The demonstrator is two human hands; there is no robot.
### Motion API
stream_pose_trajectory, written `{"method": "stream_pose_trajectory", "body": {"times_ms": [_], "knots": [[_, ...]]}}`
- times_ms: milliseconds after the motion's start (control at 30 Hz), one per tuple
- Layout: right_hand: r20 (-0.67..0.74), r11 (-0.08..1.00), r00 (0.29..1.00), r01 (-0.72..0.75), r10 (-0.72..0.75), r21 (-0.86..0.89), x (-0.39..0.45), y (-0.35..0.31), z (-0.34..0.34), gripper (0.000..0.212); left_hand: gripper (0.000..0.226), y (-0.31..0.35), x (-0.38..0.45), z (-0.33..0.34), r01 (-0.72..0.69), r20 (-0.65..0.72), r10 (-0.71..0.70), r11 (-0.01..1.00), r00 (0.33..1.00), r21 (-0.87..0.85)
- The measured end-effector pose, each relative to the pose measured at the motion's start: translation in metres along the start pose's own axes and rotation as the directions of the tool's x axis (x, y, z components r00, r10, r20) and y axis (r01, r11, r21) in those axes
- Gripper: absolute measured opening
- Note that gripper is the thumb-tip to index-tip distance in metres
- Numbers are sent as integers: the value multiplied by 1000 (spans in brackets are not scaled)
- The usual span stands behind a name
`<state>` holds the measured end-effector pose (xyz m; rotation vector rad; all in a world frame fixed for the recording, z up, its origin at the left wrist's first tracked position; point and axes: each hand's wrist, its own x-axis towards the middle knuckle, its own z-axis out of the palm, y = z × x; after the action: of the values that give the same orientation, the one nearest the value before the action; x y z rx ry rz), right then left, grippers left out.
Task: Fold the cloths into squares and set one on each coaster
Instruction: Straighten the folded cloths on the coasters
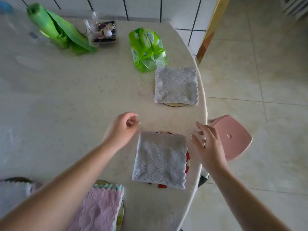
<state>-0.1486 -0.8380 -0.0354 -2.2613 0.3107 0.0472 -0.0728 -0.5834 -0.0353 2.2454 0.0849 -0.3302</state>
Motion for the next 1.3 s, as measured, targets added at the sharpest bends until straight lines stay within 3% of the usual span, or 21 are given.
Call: {"method": "stream_pose_trajectory", "body": {"times_ms": [100, 233, 400, 533, 700, 767, 867, 933, 1133, 1300], "knots": [[73, 989, 993, -101, 94, 109, -40, -1, 12, 45, 26, -20, -54, -4, 78, 67, -78, 997, 995, 5], [125, 992, 991, -40, 55, -119, -61, -9, 20, 57, 14, -21, -94, 4, 136, 178, -147, 988, 973, 74], [192, 990, 981, 4, 24, -144, -51, -12, 22, 53, 16, -18, -96, 10, 124, 148, -146, 981, 978, 148], [180, 999, 984, -10, 18, -46, -44, -9, 17, 44, 21, -16, -97, 14, 132, 170, -151, 984, 974, 117], [235, 994, 972, 10, 15, -106, -45, -7, 15, 44, 16, -19, -97, 14, 150, 191, -164, 985, 968, 85], [181, 994, 983, 20, -1, -108, -50, -8, 12, 44, 12, -21, -100, 9, 152, 195, -161, 987, 968, 57], [-29, 997, 998, 58, -60, -52, -69, -14, 12, 43, 11, -32, -112, -11, 175, 134, -168, 983, 977, -48], [-57, 997, 995, 80, -79, 4, -88, -22, 17, 42, 11, -46, -125, -33, 177, 81, -170, 981, 982, -86], [157, 992, 979, 123, -127, 36, -157, -56, 72, 39, 29, -108, -182, -93, 183, -80, -188, 981, 979, -70], [298, 990, 953, -95, 60, 103, -195, -77, 118, 34, 18, -152, -211, -108, 218, 61, -218, 976, 974, 16]]}}
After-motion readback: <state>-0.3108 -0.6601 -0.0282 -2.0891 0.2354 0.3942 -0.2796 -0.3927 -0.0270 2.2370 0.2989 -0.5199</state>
